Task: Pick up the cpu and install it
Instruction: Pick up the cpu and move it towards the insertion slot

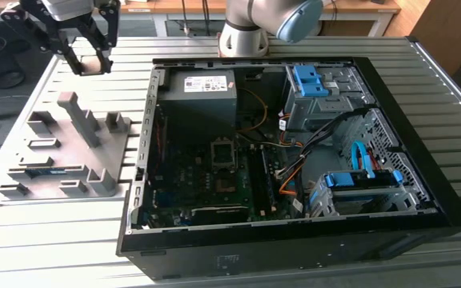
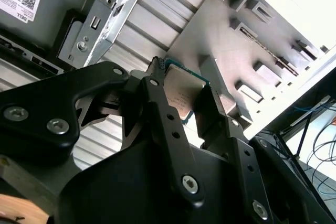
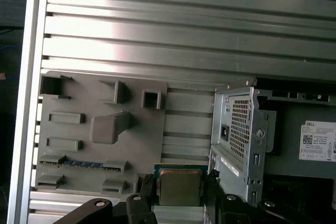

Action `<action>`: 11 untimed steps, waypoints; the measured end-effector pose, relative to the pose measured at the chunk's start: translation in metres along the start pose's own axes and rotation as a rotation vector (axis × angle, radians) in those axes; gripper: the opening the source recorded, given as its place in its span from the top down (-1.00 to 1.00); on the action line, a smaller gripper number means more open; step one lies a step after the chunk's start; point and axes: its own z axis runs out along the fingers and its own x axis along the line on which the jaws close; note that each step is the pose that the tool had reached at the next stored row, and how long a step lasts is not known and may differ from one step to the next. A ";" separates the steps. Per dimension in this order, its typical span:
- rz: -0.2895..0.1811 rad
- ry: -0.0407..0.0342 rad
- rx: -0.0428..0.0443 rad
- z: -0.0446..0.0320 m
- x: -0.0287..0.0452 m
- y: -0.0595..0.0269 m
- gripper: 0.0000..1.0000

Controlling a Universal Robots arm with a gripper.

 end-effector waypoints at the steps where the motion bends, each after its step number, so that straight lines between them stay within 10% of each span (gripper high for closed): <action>1: 0.000 0.0000 0.0000 0.0001 -0.0023 -0.0001 0.05; 11: 0.000 -0.0001 -0.0001 0.0009 -0.0284 -0.0019 0.05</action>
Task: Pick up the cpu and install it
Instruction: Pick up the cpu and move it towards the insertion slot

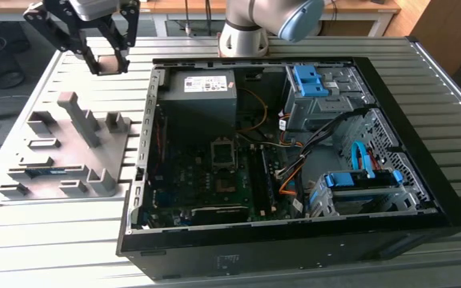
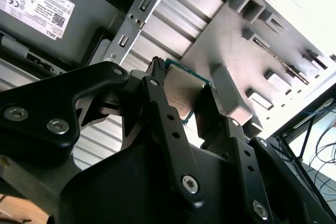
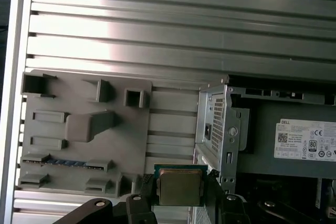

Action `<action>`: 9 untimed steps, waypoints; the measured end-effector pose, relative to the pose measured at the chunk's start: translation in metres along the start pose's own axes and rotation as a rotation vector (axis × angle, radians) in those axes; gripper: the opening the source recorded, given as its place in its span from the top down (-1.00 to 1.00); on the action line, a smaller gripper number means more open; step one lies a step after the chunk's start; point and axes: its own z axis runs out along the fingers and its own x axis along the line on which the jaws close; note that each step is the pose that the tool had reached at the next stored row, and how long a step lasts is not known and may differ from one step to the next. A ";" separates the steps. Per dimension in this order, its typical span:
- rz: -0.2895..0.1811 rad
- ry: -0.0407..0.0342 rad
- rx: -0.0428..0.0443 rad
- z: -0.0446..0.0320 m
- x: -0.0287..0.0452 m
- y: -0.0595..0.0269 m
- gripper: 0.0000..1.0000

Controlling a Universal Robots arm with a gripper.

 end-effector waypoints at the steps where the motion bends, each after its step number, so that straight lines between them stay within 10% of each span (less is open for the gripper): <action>1: 0.000 0.0001 0.0000 0.0001 -0.0028 -0.0002 0.05; 9: 0.000 0.0000 0.0000 0.0008 -0.0264 -0.0018 0.05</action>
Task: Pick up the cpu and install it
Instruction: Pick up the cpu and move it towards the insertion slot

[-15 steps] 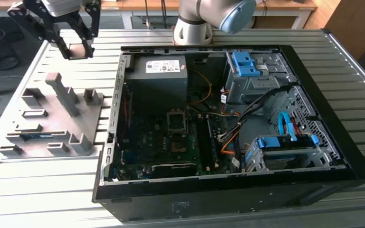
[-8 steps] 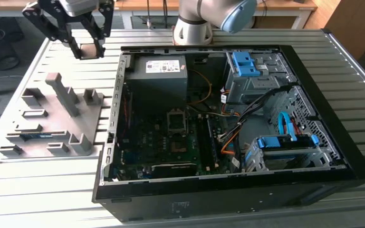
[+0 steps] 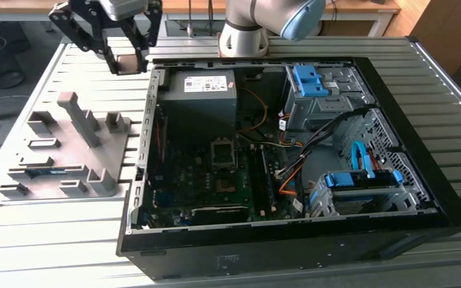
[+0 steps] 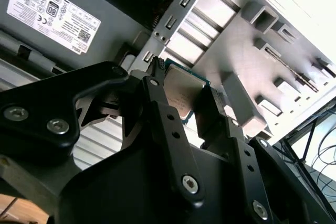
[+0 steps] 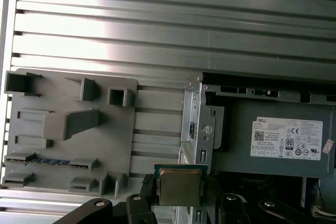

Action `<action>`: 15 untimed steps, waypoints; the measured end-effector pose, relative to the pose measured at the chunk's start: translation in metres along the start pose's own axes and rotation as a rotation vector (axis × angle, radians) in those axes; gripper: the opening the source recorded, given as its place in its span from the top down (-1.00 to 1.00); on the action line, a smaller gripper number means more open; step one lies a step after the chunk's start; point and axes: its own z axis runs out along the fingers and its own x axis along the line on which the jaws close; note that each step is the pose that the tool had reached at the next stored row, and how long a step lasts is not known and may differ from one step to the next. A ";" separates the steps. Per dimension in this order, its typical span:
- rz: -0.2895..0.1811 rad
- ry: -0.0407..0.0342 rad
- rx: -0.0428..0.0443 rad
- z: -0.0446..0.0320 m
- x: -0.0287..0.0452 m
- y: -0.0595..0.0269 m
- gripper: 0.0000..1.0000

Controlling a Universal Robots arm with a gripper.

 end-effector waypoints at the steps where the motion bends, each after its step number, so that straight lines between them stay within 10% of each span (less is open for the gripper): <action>1: 0.000 0.0001 0.0000 0.0001 -0.0028 -0.0002 0.05; 15: 0.000 0.0001 0.0001 0.0012 -0.0368 -0.0024 0.05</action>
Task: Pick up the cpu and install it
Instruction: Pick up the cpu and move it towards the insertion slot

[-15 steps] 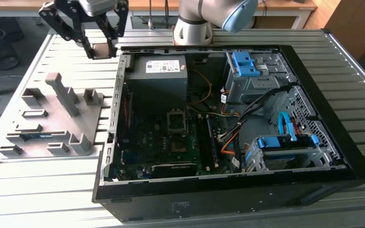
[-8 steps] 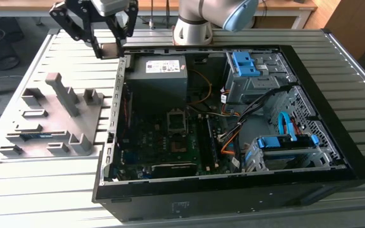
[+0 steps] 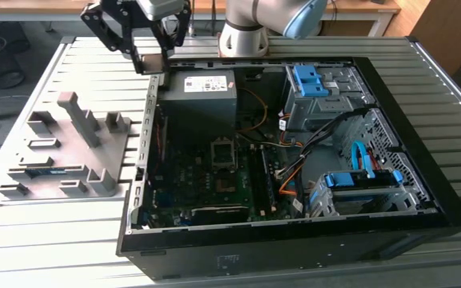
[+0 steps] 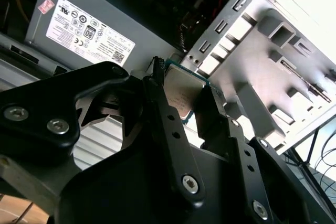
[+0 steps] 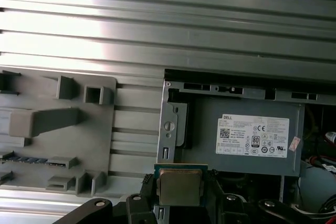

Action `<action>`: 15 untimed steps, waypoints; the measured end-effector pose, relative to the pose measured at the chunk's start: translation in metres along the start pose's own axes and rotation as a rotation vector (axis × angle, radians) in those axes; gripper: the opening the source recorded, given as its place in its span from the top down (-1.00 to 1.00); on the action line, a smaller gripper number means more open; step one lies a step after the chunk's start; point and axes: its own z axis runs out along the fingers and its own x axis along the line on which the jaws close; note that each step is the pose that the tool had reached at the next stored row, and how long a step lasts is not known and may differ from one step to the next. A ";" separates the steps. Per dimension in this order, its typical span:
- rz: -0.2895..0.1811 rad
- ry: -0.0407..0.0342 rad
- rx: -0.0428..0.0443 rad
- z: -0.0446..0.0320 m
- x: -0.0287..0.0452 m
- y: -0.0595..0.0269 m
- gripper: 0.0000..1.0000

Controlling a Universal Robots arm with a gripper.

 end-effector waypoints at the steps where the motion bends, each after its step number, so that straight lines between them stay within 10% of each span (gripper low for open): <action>1: 0.000 0.0000 0.0000 0.0001 -0.0023 -0.0002 0.05; 15: 0.000 0.0000 0.0000 0.0012 -0.0374 -0.0025 0.05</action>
